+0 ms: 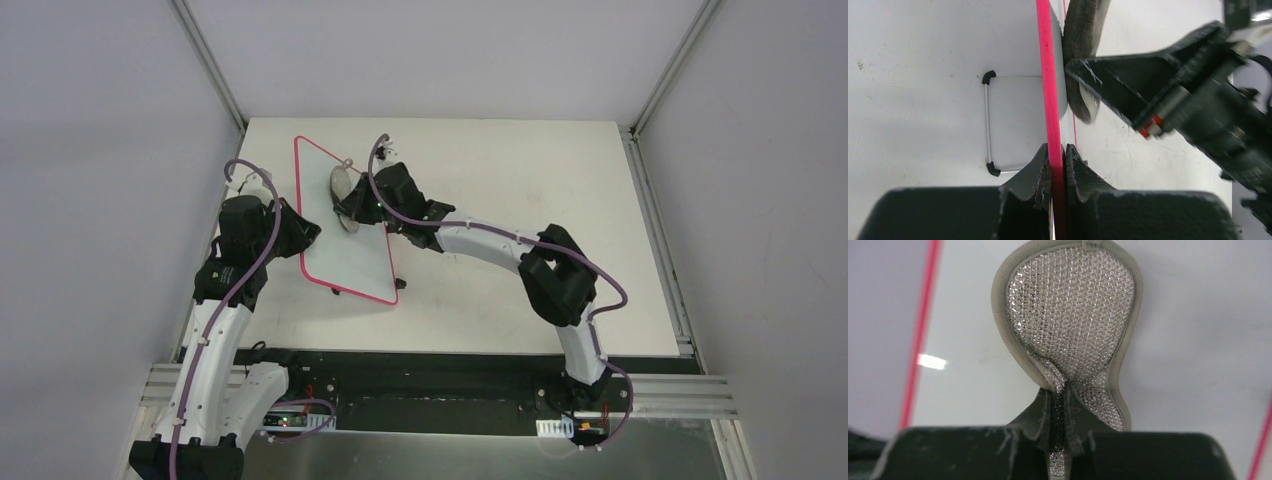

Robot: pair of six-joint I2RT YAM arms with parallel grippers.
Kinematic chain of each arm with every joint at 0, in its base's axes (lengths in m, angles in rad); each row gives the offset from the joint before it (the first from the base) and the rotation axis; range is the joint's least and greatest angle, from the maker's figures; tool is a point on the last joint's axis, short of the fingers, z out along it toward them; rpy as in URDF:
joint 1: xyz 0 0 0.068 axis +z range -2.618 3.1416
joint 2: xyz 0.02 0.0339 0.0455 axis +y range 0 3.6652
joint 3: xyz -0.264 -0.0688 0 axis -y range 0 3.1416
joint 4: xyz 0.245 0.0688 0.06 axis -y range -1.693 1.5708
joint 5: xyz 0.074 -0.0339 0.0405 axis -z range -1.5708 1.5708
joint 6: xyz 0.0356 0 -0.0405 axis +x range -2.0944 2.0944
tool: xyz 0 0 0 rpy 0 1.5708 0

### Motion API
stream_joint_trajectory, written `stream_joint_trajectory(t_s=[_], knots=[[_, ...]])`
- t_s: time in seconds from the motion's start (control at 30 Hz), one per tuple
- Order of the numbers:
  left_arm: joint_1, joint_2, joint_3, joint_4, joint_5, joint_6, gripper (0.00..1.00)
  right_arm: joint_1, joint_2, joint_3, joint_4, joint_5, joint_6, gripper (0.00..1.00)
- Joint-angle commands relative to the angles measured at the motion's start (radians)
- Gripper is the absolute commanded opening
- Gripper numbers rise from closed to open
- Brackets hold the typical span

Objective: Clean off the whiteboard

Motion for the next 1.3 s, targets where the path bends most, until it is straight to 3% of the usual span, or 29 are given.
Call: stream_joint_trajectory(t_s=[0.0, 0.43, 0.6, 0.93, 1.27], knots=[[-0.04, 0.054, -0.087, -0.2, 0.082, 0.163, 0.0, 0.098, -0.071, 0.03, 0.056, -0.118, -0.002, 0.0], [-0.04, 0.044, -0.088, -0.196, 0.092, 0.163, 0.0, -0.021, -0.08, -0.383, 0.199, -0.08, 0.119, 0.0], [-0.04, 0.049, -0.087, -0.195, 0.096, 0.163, 0.0, 0.007, -0.127, -0.352, 0.157, -0.073, 0.099, 0.0], [-0.04, 0.053, -0.088, -0.196, 0.09, 0.164, 0.0, 0.191, -0.192, -0.152, 0.081, -0.081, 0.022, 0.0], [-0.04, 0.057, -0.086, -0.196, 0.097, 0.163, 0.0, 0.181, -0.32, -0.488, 0.149, 0.008, 0.066, 0.0]])
